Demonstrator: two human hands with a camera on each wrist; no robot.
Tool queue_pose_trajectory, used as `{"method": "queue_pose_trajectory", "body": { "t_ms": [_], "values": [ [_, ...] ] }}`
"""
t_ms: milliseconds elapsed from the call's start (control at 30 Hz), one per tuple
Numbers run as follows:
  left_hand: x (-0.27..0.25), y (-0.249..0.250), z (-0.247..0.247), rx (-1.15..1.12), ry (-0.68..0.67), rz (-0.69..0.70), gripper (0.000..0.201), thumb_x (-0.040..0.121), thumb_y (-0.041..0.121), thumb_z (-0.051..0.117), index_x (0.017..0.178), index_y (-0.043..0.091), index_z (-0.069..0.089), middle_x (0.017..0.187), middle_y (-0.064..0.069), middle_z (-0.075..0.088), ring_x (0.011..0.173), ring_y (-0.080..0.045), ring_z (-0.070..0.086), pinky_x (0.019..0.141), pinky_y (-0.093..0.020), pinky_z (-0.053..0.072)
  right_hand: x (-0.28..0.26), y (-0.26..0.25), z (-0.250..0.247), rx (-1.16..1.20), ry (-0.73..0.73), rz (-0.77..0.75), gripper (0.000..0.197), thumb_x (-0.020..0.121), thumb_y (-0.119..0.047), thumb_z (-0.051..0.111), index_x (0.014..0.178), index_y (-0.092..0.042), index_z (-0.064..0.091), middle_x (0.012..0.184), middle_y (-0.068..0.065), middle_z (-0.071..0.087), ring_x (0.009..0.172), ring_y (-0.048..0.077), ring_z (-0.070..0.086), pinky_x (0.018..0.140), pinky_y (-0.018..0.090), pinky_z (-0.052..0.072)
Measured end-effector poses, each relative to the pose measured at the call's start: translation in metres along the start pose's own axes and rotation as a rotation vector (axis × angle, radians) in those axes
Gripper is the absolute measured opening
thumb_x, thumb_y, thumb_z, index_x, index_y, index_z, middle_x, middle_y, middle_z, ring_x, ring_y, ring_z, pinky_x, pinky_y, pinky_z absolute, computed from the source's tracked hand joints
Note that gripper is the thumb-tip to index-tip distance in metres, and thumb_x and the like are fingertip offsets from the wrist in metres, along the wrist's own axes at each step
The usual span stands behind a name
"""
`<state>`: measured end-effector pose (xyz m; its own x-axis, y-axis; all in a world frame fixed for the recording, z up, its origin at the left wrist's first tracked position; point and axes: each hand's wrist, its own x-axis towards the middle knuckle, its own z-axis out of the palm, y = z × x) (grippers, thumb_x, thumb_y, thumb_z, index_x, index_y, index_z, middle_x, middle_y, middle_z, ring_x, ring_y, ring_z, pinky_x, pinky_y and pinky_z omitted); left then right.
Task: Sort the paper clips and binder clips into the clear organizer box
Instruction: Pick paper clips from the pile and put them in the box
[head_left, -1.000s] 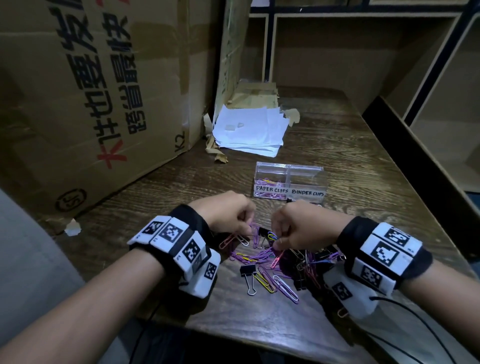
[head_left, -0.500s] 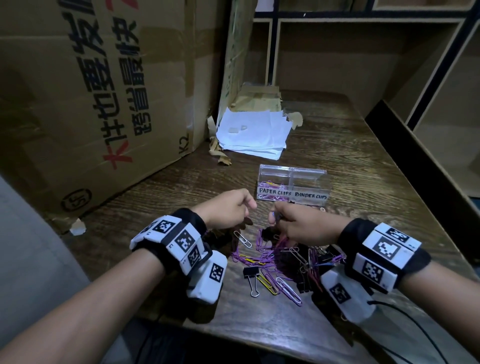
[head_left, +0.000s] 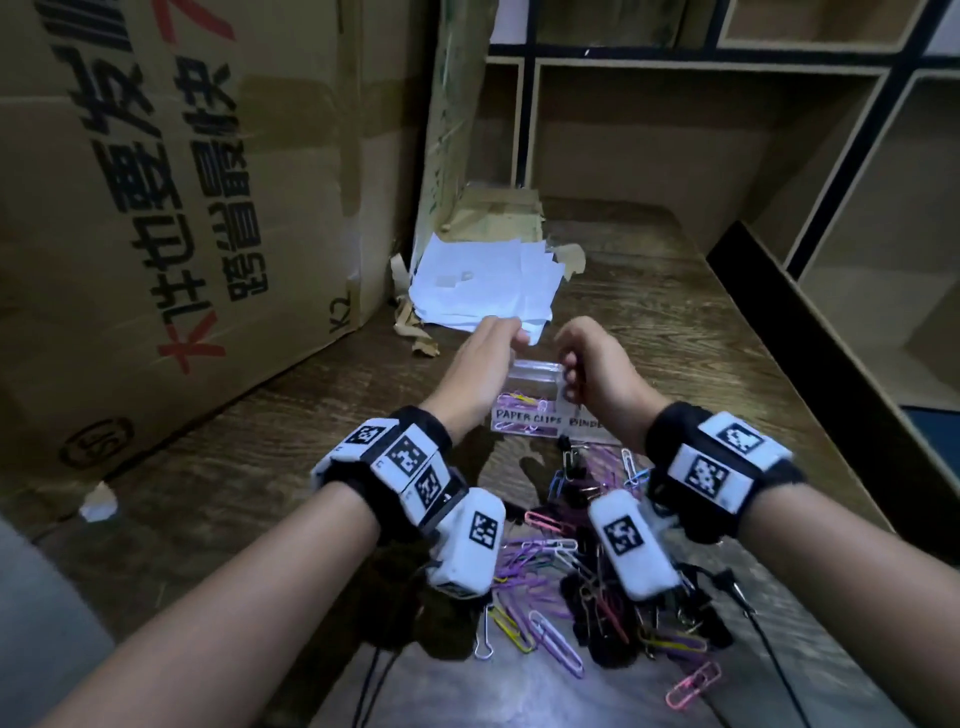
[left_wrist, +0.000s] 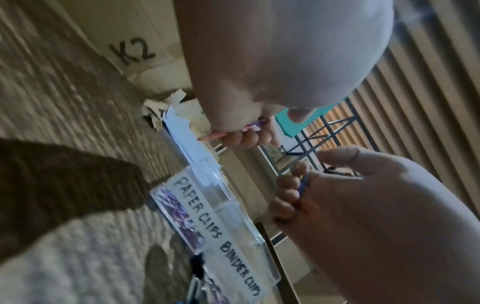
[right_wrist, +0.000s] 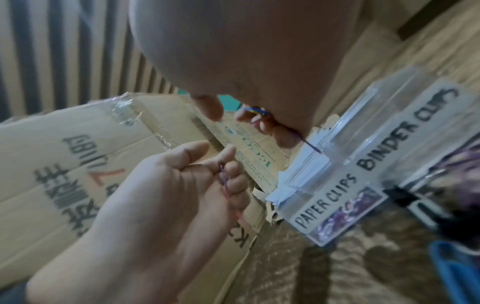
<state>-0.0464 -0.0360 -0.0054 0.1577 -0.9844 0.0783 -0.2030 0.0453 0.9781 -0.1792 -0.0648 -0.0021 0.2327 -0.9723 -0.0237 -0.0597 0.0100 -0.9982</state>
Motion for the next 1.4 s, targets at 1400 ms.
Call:
{"method": "queue_pose_trajectory", "body": {
  "t_ms": [1400],
  "values": [
    [-0.051,-0.043,-0.025,1.026,-0.517,0.210,0.039,0.074,0.047,0.079,0.100,0.021,0.066,0.091,0.006,0.062,0.085,-0.012,0.060,0.077,-0.029,0.052,-0.060,0.045,-0.023,-1.127,-0.515,-0.240,0.010,0.072,-0.026,0.074,0.080,-0.021,0.070,0.071,-0.009,0.070,0.069,0.006,0.065,0.068,0.024,0.055]
  ]
}}
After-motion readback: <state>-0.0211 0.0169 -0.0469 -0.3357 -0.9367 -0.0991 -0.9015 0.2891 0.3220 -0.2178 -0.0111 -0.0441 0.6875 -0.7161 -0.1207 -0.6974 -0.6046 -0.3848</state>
